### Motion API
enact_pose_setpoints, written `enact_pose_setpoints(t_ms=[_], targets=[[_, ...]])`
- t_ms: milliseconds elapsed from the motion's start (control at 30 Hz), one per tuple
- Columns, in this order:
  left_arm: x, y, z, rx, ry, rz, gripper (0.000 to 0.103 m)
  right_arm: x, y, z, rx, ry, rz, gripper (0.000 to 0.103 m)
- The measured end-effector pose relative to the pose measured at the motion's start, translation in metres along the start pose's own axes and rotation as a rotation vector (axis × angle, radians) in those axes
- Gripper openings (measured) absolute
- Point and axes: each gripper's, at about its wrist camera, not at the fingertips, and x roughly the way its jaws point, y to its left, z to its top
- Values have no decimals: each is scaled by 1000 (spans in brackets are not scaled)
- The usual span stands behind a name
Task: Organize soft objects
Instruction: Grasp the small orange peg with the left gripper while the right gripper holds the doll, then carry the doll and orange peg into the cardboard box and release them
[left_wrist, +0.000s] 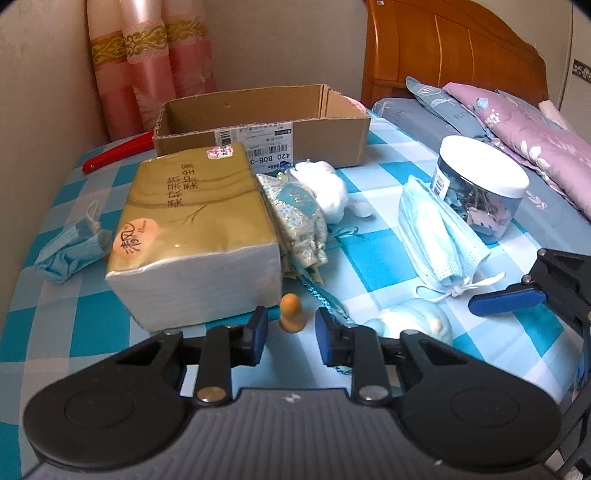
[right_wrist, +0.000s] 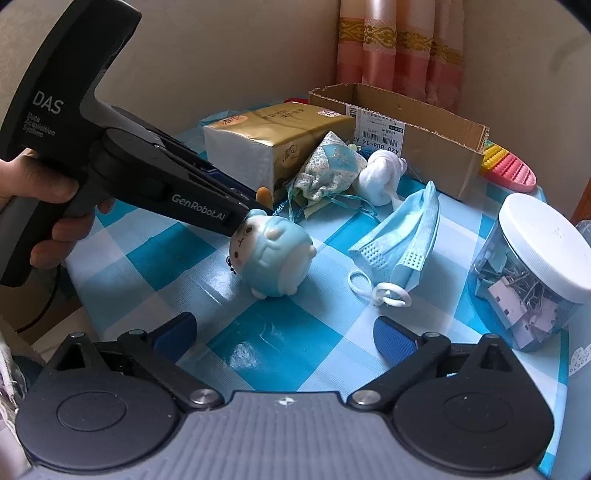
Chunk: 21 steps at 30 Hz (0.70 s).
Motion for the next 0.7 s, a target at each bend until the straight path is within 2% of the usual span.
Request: enact_pose_setpoints(t_ms=[200,433,700], targets=[[2,-3,2,0,-4,-12,12,-1,0,-3,-1,-18,2,103],[-2,0,1,-5,-8,-15,12,-3,1,-7,2,-47,-3,103],[-16,16,-9,-21,7,34,12,-4,3,-6,13,-43,-18,103]])
